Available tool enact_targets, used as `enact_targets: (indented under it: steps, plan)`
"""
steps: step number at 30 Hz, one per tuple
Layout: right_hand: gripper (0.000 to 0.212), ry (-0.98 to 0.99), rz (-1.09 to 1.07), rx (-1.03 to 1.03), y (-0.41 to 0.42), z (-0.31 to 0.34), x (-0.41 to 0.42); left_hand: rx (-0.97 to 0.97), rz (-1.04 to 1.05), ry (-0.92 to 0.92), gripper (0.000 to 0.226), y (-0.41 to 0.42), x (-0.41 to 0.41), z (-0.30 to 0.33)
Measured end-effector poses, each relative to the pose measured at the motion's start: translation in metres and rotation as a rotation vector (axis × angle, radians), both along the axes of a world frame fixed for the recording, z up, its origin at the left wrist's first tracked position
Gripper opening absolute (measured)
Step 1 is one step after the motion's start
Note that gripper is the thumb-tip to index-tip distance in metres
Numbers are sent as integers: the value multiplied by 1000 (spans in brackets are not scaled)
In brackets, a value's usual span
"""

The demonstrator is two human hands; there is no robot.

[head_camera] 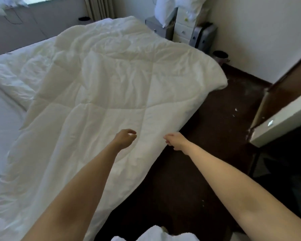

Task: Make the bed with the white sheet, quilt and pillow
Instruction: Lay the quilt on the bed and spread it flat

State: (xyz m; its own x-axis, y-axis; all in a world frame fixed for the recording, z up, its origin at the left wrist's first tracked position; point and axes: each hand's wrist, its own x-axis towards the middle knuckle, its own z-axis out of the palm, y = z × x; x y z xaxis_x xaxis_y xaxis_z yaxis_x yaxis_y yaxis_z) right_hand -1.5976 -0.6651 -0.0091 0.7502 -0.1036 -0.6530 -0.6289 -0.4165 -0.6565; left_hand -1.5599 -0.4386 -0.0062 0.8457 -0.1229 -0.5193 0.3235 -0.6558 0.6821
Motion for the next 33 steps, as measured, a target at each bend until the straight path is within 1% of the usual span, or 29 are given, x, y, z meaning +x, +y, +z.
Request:
enact_targets:
  steps: [3, 5, 9, 13, 17, 20, 23, 25, 27, 29, 30, 32, 33]
  plan:
    - [23, -42, -88, -23, -85, 21, 35, -75, -68, -38, 24, -93, 42, 19]
    - [24, -53, -114, -55, -128, 30, 63, -88, -138, -54, 23, -141, 68, 30]
    - [26, -70, -158, -43, -188, 27, 130, -83, -191, -54, 23, -206, 135, 29]
    - [25, -84, -184, -27, -247, 12, 210, -93, -196, -72, 25, -268, 224, 13]
    - [25, -11, -239, -40, -308, 0, 283, -105, -172, -28, 25, -332, 311, -7]
    - [26, 18, -219, -91, -360, -2, 337, -81, -177, 14, 27, -388, 373, -17]
    - [25, 71, -191, -111, -408, -12, 379, -51, -198, 40, 32, -442, 417, -21]
    - [23, 91, -119, -149, -435, -25, 409, -23, -200, 57, 37, -471, 437, -24]
    - [26, 77, 14, -230, -459, -40, 449, -16, -160, 64, 38, -495, 461, -32]
    - [31, 42, 267, -353, -472, -51, 489, -13, -56, 63, 39, -507, 476, -41]
    - [32, 22, 445, -418, -474, -55, 507, 1, 29, 72, 39, -508, 478, -45]
    - [34, -30, 723, -464, -470, -58, 532, 37, 208, 78, 39, -503, 476, -54]
    - [34, -56, 895, -482, -470, -60, 547, 38, 332, 102, 39, -505, 469, -59]
